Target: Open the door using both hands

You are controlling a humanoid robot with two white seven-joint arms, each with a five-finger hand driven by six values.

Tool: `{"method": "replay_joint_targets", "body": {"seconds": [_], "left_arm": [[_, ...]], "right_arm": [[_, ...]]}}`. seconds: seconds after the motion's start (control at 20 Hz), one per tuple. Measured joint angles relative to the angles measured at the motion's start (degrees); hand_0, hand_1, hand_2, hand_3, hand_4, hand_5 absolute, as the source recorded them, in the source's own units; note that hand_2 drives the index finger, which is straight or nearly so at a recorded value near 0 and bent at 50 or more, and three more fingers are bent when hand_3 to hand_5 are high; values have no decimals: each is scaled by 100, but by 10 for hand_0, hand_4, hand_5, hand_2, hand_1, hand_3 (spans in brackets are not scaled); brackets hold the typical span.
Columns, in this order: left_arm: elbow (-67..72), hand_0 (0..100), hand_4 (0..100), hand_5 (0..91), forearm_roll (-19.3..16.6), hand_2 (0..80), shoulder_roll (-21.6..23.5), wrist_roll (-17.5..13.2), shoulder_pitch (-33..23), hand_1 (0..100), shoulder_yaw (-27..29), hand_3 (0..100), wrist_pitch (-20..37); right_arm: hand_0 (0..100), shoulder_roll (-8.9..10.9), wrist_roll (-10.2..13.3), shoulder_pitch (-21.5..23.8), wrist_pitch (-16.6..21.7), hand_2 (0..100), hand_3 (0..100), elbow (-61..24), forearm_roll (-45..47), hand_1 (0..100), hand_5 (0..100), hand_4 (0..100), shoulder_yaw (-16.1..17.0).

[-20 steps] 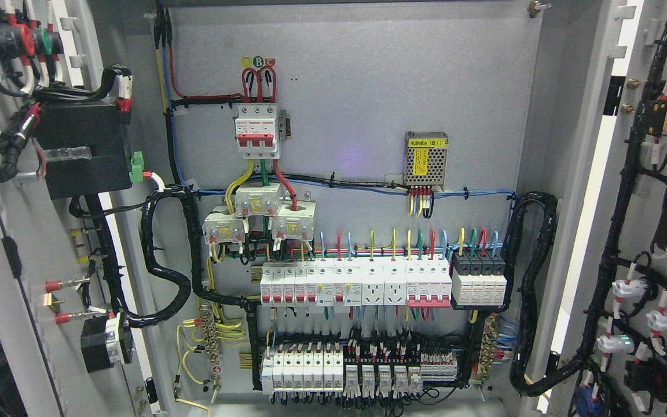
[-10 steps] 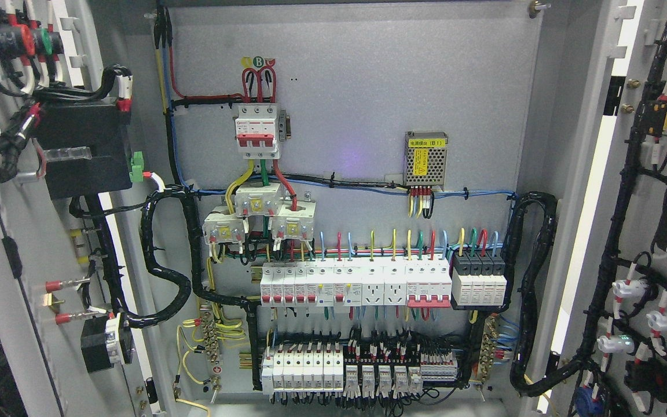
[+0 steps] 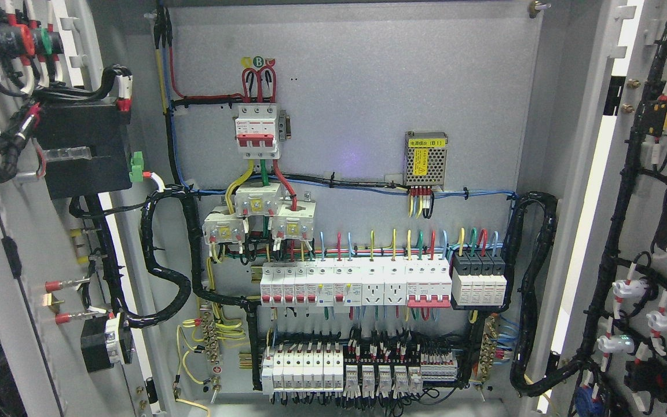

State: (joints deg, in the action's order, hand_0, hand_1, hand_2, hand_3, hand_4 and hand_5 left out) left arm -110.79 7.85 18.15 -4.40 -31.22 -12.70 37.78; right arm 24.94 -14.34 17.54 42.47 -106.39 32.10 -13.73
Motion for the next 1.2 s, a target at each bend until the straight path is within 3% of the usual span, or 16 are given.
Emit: {"method": "replay_joint_targets", "body": {"seconds": [0.4, 1.2], "left_arm": [[-226, 0, 32, 0, 4, 0, 19, -1, 288, 0, 158, 0, 568], [-376, 0, 32, 0, 28, 0, -71, 216, 894, 0, 364, 0, 621]], "right_arm": [[0, 103, 52, -14, 237, 0, 0, -10, 175, 0, 0, 0, 252], [0, 512, 21, 60, 258, 0, 0, 160, 805, 0, 0, 0, 476]]}}
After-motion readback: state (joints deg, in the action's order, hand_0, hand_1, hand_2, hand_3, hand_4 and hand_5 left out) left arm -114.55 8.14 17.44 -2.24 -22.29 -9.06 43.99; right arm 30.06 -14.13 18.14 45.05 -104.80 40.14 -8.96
